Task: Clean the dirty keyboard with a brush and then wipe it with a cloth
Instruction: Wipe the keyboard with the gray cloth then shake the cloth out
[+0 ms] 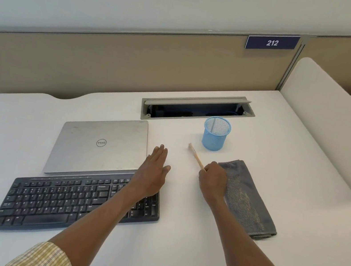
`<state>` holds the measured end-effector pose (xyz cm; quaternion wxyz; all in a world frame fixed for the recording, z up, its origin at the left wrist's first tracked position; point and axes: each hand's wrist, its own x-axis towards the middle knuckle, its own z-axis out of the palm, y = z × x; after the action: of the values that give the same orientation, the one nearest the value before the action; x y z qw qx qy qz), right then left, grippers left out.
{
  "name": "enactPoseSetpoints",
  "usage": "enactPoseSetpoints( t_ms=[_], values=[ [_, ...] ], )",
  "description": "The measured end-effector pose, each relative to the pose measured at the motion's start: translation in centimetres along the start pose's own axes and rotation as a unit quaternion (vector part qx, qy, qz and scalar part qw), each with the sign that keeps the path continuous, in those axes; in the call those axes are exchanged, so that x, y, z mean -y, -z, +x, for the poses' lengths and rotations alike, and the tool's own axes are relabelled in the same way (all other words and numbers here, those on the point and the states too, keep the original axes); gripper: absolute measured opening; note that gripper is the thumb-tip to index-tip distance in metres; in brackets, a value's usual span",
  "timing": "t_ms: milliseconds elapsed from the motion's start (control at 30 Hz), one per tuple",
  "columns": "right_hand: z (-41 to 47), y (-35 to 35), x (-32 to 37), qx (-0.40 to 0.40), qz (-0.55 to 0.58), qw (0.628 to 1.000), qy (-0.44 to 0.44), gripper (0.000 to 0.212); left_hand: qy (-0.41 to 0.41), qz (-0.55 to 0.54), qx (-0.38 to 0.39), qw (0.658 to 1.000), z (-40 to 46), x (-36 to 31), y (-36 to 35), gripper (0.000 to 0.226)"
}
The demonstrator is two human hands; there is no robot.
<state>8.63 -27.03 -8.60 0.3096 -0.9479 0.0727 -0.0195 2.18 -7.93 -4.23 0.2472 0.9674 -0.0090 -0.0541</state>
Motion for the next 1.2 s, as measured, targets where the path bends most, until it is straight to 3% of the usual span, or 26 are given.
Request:
enactPoseSetpoints(
  t_ms=[200,400,500,833,1033,1200],
  values=[
    [0.5,3.6,1.5,-0.1,0.187,0.973,0.092,0.008,0.002,-0.011,-0.022,1.0,0.7,-0.5,0.6,0.058],
    [3.4,8.8,3.5,-0.23,0.195,0.935,0.186,0.011,0.004,-0.025,-0.036,0.999,1.2,-0.7,0.9,0.059],
    [5.2,10.7,3.7,-0.252,0.162,0.931,0.206,0.012,0.005,-0.021,-0.039,0.999,1.2,-0.8,0.9,0.059],
    [8.0,9.4,2.6,-0.114,-0.092,0.957,0.249,0.02,0.013,-0.01,-0.051,0.999,0.8,-0.4,1.9,0.059],
    [8.3,8.3,2.9,-0.061,-0.185,0.944,0.266,0.02,0.031,-0.002,-0.052,0.998,0.3,0.7,2.7,0.059],
    [8.1,7.5,2.8,-0.04,-0.197,0.941,0.273,0.018,0.048,-0.002,-0.055,0.997,-0.4,1.6,3.0,0.059]
  ],
)
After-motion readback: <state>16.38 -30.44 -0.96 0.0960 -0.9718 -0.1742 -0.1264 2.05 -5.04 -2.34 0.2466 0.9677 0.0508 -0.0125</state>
